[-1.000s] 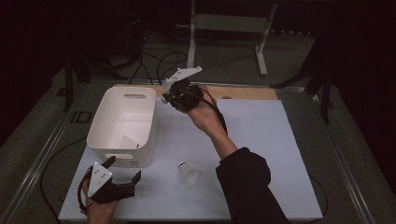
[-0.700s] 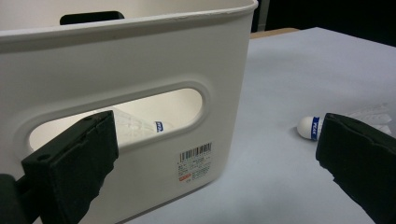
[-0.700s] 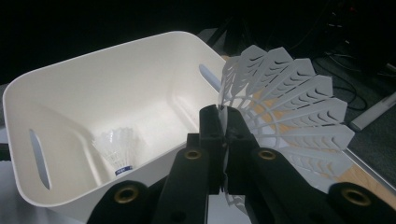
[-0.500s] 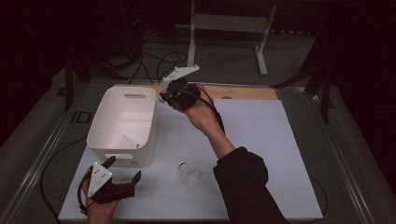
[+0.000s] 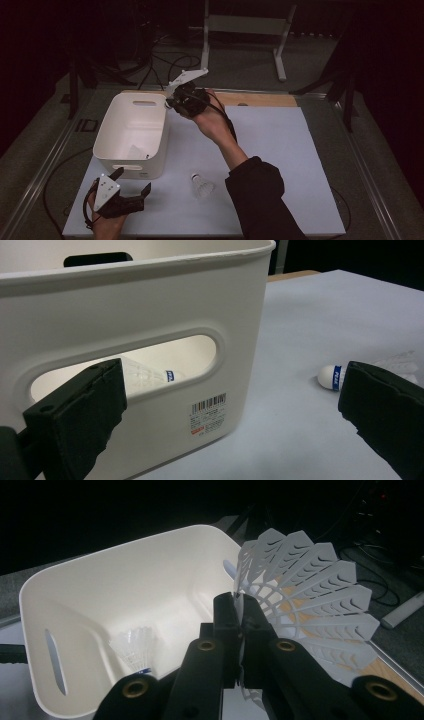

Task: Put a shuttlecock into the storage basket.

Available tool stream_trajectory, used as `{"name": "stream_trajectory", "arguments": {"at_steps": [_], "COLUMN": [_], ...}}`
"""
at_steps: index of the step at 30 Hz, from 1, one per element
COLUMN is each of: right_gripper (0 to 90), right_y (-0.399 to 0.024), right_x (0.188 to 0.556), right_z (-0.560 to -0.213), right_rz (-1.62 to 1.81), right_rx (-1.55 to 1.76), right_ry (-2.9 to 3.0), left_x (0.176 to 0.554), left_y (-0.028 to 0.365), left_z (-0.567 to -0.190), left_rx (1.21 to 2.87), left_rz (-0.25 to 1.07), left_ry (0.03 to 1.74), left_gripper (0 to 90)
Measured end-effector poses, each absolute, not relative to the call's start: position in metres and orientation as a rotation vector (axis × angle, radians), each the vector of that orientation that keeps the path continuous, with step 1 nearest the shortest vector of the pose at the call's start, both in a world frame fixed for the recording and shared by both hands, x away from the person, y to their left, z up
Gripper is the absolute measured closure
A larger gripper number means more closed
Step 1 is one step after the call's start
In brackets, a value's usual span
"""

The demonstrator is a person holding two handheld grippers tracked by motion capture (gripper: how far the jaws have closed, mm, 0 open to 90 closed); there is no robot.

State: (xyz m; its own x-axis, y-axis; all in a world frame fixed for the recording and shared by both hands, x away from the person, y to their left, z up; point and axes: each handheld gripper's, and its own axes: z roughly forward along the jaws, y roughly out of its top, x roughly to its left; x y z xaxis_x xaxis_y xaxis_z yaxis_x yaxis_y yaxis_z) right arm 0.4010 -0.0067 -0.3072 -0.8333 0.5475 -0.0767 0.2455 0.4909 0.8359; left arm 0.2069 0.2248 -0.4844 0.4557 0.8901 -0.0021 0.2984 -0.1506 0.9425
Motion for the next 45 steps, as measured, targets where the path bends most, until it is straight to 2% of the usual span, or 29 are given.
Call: {"name": "stream_trajectory", "arguments": {"at_steps": [45], "right_gripper": [88.6], "right_y": [0.014], "right_x": [0.391], "right_z": [-0.304], "right_rz": [1.323], "right_rx": [0.615], "right_ry": [2.423], "left_x": [0.207], "left_y": [0.225], "left_z": [-0.484], "left_rx": [1.685], "left_rz": [0.731], "left_ry": [1.034], "left_gripper": [0.0]}}
